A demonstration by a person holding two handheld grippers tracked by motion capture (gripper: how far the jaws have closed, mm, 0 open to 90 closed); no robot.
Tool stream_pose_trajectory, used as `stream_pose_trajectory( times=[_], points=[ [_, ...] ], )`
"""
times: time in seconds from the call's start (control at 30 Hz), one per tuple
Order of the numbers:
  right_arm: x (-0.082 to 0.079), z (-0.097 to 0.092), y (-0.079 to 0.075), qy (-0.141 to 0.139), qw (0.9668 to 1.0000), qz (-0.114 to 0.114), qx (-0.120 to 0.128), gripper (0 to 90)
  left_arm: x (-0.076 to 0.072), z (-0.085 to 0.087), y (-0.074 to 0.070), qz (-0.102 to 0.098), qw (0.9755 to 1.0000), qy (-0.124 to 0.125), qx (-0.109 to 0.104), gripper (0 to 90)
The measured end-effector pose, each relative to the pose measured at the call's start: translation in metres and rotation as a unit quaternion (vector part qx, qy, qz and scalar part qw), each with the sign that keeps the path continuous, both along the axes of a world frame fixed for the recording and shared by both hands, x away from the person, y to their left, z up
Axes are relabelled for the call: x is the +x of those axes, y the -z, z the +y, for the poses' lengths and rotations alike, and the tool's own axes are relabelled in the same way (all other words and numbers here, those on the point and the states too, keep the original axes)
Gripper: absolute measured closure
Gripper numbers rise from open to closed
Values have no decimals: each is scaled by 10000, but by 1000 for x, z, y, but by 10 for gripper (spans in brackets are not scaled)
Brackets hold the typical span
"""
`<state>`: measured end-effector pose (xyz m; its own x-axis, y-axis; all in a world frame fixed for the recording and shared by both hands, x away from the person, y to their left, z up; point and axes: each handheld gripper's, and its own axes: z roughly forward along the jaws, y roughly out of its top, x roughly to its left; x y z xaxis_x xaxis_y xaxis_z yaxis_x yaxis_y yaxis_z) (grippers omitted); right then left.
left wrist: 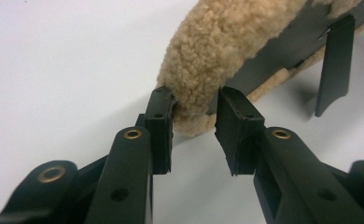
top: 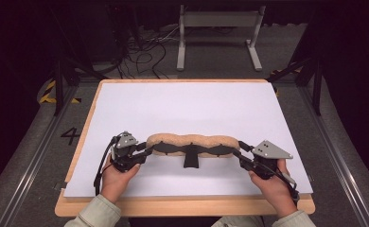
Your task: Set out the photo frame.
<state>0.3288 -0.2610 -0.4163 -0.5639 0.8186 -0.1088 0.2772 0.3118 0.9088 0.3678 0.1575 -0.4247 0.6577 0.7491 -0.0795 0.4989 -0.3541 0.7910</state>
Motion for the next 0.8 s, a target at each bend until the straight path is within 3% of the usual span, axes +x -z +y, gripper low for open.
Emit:
stream_pose_trajectory(
  times=[0.07, 0.3, 0.57, 0.8],
  points=[
    [-3, -1, 0, -42, 10000, 29, -1, 648, -1, 0, 0, 7, 10000, -12, -10, 670],
    [-12, -3, 0, -190, 9997, 112, -76, 643, -8, -2, 0, -25, 9997, 50, 253, 658],
    [-13, -4, -5, -358, 9992, 146, -18, 576, -11, 1, 1, 118, 9996, 48, 255, 662],
    [-16, -5, -15, -595, 9979, 167, -190, 546, -18, 5, -3, 202, 9994, 233, 146, 802]
  ],
)
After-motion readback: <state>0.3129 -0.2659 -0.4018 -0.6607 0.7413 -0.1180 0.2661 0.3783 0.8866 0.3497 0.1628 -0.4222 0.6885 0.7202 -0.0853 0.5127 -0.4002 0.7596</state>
